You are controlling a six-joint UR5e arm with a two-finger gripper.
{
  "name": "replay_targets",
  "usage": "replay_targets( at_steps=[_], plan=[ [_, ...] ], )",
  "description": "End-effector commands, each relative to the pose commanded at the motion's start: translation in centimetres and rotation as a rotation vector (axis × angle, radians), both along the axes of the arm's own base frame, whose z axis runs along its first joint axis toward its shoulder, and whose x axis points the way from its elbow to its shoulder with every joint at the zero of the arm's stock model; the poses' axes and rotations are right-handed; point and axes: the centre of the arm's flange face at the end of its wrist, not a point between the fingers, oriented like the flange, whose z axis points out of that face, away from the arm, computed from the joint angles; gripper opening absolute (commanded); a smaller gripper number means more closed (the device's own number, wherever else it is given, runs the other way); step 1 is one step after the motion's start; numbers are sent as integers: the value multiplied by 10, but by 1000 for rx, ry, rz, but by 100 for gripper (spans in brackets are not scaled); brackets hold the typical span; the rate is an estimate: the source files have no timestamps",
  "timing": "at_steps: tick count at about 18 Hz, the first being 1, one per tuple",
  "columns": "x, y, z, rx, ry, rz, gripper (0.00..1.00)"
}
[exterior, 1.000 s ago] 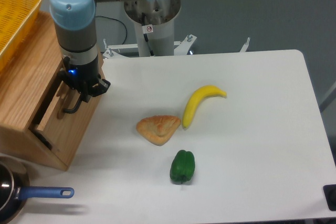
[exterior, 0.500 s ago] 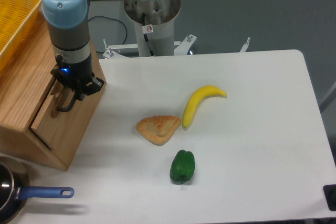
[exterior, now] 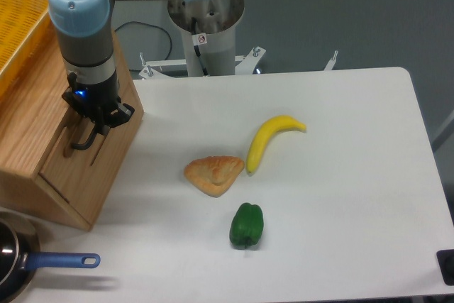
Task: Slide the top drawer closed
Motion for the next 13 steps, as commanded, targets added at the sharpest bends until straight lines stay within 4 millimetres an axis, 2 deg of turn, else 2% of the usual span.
replay_targets(
  at_steps=[9,12,13],
  plan=[
    [3,1,-1,-4,5,-7,10],
    [-7,-1,-1,-3,9,-1,10],
    [-17,-3,-2,-2,9,13,10]
  ],
)
